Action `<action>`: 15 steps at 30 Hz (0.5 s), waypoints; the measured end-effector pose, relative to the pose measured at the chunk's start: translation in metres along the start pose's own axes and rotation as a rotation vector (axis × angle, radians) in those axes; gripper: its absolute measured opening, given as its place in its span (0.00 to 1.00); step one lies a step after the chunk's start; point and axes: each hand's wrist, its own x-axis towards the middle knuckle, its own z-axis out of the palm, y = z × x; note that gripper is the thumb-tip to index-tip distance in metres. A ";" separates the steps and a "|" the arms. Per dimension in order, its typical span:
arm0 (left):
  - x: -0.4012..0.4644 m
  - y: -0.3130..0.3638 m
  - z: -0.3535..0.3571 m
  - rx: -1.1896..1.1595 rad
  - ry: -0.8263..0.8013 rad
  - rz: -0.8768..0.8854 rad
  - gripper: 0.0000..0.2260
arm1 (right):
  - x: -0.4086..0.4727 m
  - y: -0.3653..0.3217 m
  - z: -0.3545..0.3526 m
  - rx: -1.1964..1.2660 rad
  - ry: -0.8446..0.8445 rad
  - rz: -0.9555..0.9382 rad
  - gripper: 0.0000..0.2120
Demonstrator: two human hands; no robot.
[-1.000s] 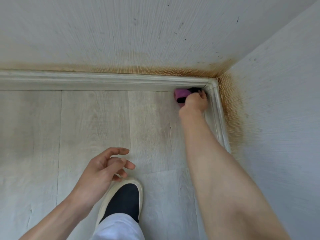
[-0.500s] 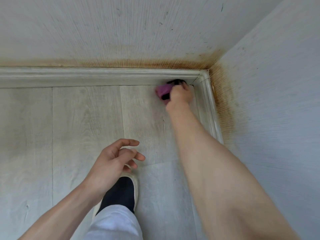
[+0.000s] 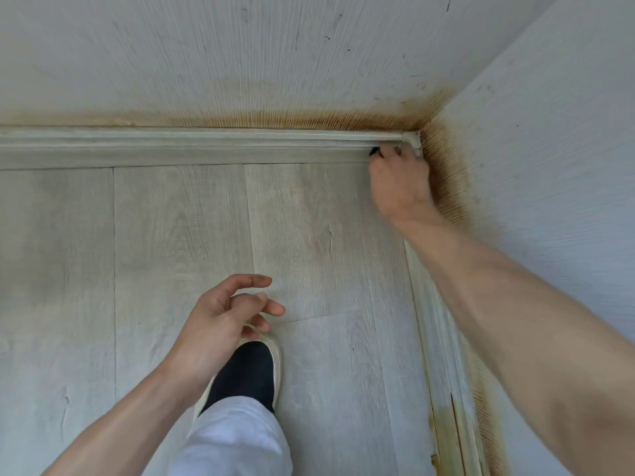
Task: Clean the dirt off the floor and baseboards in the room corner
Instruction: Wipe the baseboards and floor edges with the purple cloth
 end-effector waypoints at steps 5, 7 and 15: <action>-0.001 0.002 0.000 0.006 -0.010 0.027 0.10 | -0.012 0.007 0.009 -0.471 -0.173 -0.225 0.17; 0.000 0.005 -0.006 -0.003 0.000 0.051 0.10 | -0.049 -0.001 0.016 -0.550 -0.223 -0.280 0.16; -0.003 0.002 -0.013 -0.022 0.020 0.062 0.10 | -0.004 0.035 -0.012 -0.451 -0.066 -0.327 0.15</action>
